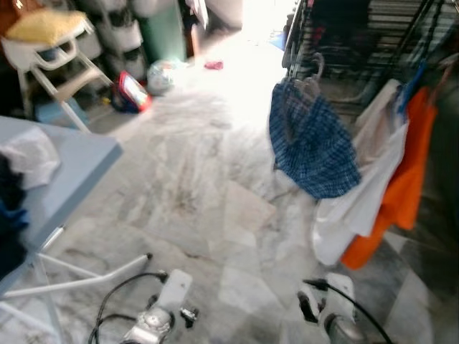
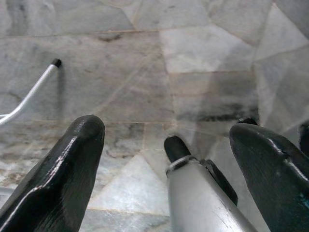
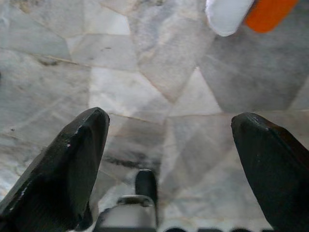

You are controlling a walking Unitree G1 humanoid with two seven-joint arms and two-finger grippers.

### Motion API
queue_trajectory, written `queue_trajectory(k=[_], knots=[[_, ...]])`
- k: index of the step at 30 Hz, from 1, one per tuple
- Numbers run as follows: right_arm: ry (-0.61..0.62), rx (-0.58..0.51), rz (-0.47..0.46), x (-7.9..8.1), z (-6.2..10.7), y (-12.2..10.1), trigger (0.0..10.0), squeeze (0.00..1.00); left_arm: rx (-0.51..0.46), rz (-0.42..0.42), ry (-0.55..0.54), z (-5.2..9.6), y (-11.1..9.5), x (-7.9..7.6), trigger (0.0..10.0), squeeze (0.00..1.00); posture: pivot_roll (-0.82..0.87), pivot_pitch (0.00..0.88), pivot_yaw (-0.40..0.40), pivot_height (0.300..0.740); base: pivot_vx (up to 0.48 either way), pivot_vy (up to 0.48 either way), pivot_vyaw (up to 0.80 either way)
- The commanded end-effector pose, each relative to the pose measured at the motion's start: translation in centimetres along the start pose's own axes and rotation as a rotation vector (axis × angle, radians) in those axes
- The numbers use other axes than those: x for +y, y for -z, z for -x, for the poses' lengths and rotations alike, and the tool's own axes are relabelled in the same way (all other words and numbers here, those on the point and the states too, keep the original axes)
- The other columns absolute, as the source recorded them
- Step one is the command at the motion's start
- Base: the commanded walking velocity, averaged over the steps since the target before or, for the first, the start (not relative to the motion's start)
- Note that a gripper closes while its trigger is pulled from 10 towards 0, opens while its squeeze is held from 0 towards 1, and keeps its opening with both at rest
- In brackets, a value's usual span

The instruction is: Hang hanger

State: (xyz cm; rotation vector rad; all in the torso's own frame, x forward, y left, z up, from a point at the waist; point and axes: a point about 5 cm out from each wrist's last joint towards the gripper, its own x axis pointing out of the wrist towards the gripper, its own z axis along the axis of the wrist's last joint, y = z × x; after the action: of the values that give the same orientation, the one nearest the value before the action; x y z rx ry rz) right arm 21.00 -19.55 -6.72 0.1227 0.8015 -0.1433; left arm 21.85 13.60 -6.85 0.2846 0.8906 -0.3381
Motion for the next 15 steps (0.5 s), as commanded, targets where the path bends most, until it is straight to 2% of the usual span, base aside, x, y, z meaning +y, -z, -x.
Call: queue_trajectory(k=[1, 7, 10, 13, 15], knots=[[-0.003, 0.007, -0.001, 0.4, 0.0, 0.2, 10.0, 0.00, 0.027, -0.011, -0.037, 0.2, 0.9, 1.0, 10.0, 0.00, -0.03, 0.064, 0.028, 0.740, 0.000, 0.000, 0.00], [-0.001, 0.018, 0.013, 0.2, 0.1, 0.4, 10.0, 0.00, 0.031, -0.056, -0.115, 0.5, 1.1, 2.2, 10.0, 0.00, -0.02, 0.063, 0.029, 0.740, 0.000, 0.000, 0.00], [-0.001, 0.019, 0.014, 0.2, 0.1, 0.5, 10.0, 0.00, 0.029, -0.053, -0.127, 0.5, 1.1, 2.4, 10.0, 0.00, -0.02, 0.063, 0.029, 0.740, 0.000, 0.000, 0.00], [-0.002, 0.023, 0.016, 0.3, 0.1, 0.5, 10.0, 0.00, 0.022, -0.049, -0.157, 0.9, 1.4, 4.3, 10.0, 0.00, -0.02, 0.065, 0.029, 0.740, 0.000, 0.000, 0.00], [-0.003, 0.024, 0.017, 0.3, 0.1, 0.5, 10.0, 0.00, 0.014, -0.041, -0.158, 1.0, 1.3, 4.4, 10.0, 0.00, -0.02, 0.066, 0.028, 0.740, 0.000, 0.000, 0.00]])
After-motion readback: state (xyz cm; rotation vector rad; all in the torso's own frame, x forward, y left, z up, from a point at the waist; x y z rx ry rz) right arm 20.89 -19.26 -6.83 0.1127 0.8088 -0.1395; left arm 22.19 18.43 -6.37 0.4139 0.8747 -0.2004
